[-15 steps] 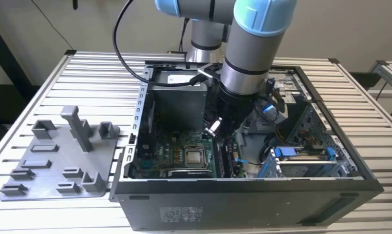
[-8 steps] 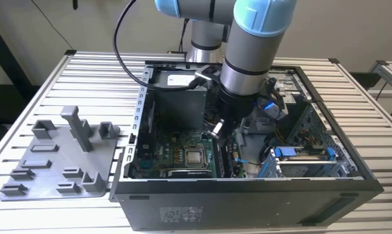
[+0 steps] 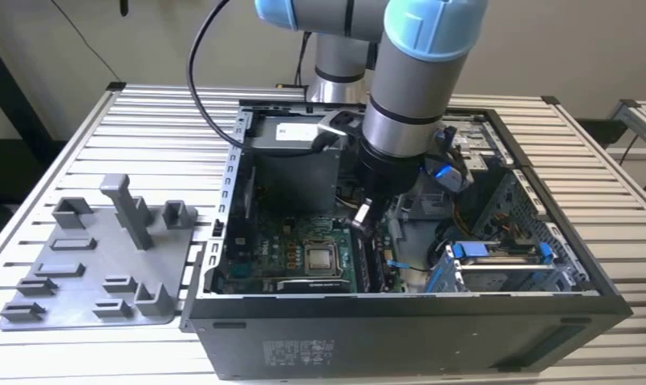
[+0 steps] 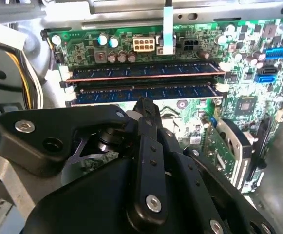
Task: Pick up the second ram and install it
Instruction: 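Press down the second ram until it locks into place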
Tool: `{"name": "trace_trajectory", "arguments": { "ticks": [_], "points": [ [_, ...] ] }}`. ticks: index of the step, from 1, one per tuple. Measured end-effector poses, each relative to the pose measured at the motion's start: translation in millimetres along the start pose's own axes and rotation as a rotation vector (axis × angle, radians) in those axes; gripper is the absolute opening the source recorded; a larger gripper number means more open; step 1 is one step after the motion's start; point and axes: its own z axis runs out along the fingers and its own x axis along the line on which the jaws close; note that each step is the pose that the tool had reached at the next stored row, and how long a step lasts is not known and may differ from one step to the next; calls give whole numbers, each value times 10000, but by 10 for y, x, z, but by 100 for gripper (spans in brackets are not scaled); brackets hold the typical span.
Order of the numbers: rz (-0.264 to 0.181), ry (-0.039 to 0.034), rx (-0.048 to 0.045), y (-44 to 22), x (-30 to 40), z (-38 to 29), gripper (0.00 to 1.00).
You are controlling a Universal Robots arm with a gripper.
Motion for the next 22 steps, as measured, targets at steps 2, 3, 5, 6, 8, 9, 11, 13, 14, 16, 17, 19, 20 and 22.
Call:
{"name": "trace_trajectory", "arguments": {
  "ticks": [2, 3, 5, 6, 8, 9, 11, 13, 14, 16, 17, 19, 20, 22],
  "points": [
    [-216, 4, 3, 2, 1, 2, 11],
    [-326, 6, 4, 4, 2, 3, 11],
    [-558, 11, 6, 5, 2, 5, 11],
    [-685, 15, 8, 6, 2, 6, 11],
    [-1022, 24, 12, 6, 3, 8, 11],
    [-1219, 29, 15, 6, 3, 9, 11],
    [-1578, 39, 20, 6, 3, 10, 11],
    [-1937, 48, 24, 6, 3, 12, 11],
    [-2117, 52, 26, 6, 3, 13, 11],
    [-2488, 58, 29, 6, 2, 16, 11],
    [-2667, 61, 30, 6, 2, 18, 11],
    [-3033, 64, 31, 6, 2, 22, 11],
    [-3212, 66, 32, 6, 2, 24, 11],
    [-3572, 69, 33, 6, 3, 28, 11]
  ]
}}
